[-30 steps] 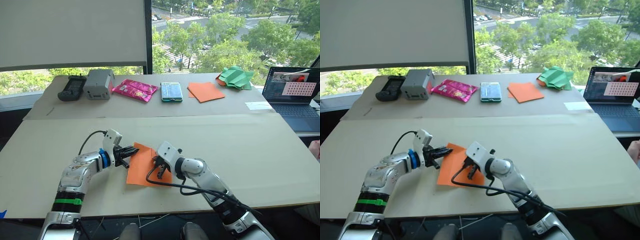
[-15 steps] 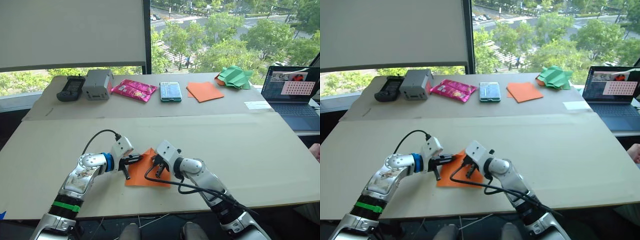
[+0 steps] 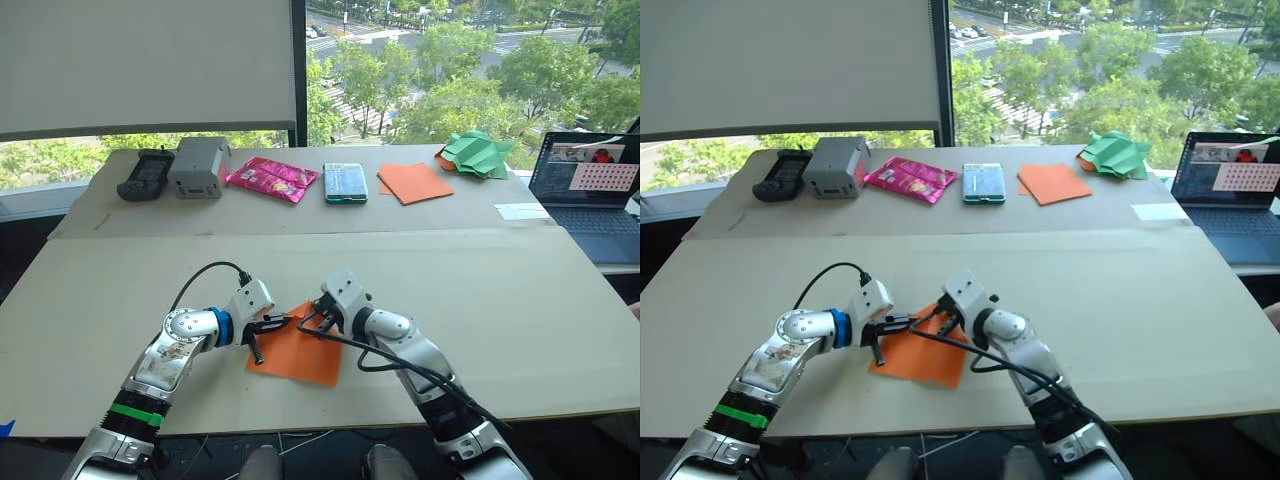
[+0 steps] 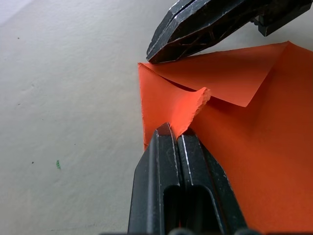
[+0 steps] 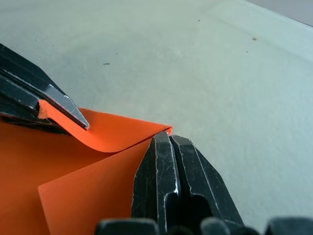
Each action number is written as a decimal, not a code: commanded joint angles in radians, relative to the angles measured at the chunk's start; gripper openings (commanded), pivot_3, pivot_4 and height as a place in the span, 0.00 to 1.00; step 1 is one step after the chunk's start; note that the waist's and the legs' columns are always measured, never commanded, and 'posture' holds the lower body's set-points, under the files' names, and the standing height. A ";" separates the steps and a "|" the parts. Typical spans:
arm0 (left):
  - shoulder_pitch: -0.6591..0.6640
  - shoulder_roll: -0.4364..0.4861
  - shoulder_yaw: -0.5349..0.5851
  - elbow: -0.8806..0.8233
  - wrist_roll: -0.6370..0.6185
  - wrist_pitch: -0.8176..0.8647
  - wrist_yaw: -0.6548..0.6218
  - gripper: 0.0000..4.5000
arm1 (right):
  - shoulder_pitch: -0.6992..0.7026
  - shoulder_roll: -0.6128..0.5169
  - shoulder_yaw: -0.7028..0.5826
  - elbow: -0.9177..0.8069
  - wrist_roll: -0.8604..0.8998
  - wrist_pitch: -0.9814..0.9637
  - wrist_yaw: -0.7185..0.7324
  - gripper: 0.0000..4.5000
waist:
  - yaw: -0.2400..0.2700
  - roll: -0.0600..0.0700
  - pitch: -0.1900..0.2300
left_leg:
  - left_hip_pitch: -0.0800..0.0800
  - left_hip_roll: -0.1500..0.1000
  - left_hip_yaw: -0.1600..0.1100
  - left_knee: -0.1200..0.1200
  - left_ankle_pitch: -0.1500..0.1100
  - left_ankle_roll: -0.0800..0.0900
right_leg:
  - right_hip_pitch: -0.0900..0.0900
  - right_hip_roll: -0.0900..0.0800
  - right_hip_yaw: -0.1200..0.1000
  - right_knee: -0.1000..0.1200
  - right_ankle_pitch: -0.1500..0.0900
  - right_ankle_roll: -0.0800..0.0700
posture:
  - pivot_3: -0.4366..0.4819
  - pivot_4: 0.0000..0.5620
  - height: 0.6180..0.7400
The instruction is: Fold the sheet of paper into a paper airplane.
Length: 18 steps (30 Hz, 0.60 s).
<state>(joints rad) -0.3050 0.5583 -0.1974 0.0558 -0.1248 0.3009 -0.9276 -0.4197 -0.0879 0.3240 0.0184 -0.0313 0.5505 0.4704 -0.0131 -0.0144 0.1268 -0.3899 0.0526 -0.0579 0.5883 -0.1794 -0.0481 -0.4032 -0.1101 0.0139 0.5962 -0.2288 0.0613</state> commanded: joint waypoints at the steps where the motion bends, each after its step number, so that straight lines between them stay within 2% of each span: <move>1: 0.005 0.008 -0.030 0.009 0.016 -0.005 -0.025 0.01 | -0.035 0.020 -0.011 -0.005 0.016 -0.046 -0.005 0.00 | 0.000 0.000 0.000 | 0.000 0.000 0.000 0.000 0.000 0.000 | 0.000 0.000 0.000 0.000 0.000 0.000 | 0.48 0.27 0.72; 17: 0.010 0.026 -0.010 -0.019 0.006 0.002 -0.040 0.01 | -0.047 -0.014 0.079 0.093 -0.072 0.045 -0.004 0.00 | -0.003 0.001 0.000 | 0.001 0.000 0.000 0.000 0.000 0.000 | 0.000 0.000 0.000 0.001 0.000 0.000 | 0.48 0.27 0.72; 18: 0.011 0.032 0.000 -0.032 -0.016 0.021 -0.053 0.07 | -0.047 -0.013 0.079 0.095 -0.072 0.045 -0.003 0.00 | -0.003 0.001 0.000 | 0.001 0.000 0.000 0.000 0.000 0.000 | 0.000 0.000 0.000 0.001 0.000 0.000 | 0.48 0.27 0.72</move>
<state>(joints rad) -0.3054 0.5748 -0.1975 0.0515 -0.1244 0.2996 -0.9482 -0.4698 -0.0960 0.3929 0.0888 -0.0950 0.5643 0.4706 -0.0162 -0.0138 0.1266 -0.3890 0.0527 -0.0580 0.5884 -0.1792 -0.0478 -0.4029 -0.1099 0.0140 0.5969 -0.2288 0.0613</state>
